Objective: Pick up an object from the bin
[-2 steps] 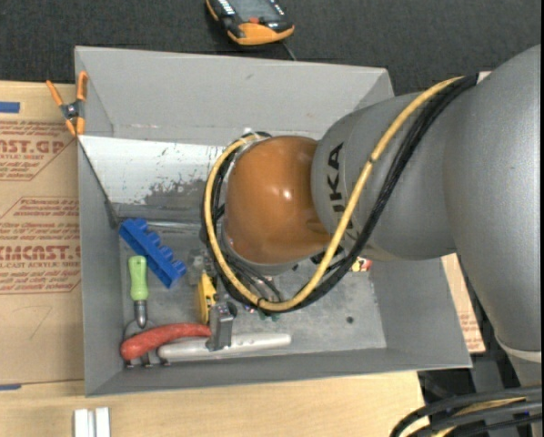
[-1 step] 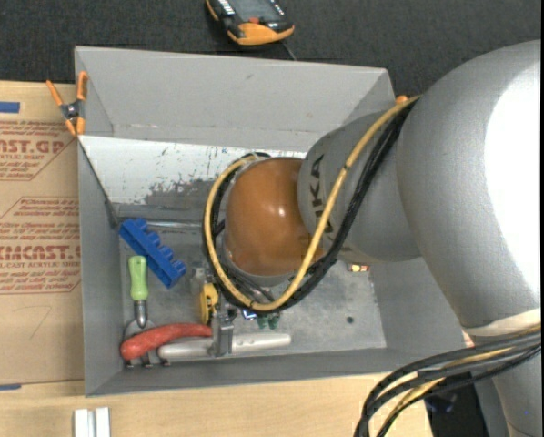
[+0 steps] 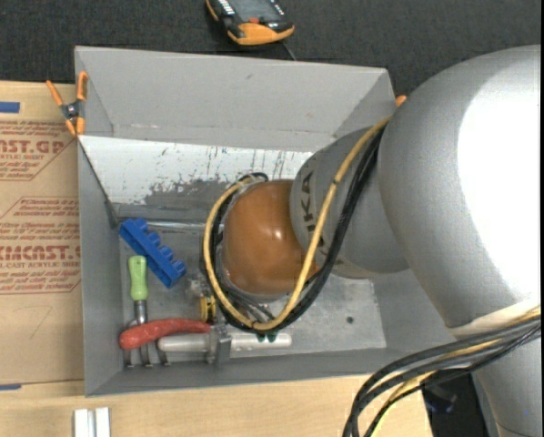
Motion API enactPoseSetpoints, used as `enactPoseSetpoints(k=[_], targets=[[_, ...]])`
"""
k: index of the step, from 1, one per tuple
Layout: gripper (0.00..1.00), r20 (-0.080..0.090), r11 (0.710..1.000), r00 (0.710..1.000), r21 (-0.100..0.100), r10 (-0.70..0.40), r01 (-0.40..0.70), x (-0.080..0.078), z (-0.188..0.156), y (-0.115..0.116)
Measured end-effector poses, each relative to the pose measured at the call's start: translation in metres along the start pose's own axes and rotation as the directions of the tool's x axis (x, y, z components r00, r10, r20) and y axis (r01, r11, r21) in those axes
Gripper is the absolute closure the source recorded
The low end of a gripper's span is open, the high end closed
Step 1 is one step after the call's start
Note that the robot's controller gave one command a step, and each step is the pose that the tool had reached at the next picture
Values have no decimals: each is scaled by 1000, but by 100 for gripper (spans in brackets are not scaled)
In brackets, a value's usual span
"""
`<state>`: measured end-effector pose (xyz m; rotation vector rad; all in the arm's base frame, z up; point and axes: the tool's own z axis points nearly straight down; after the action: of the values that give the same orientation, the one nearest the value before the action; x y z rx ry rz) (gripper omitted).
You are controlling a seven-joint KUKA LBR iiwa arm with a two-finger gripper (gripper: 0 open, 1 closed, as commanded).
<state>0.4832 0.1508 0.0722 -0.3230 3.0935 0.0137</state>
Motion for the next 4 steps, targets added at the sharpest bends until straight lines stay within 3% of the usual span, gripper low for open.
enactPoseSetpoints(k=[1,3,4], targets=[[100,-20,979,979,5,204,-204,-15,3,3],[100,-27,979,979,6,204,-204,-13,-18,3],[100,-21,979,979,4,204,-204,-16,-36,3]])
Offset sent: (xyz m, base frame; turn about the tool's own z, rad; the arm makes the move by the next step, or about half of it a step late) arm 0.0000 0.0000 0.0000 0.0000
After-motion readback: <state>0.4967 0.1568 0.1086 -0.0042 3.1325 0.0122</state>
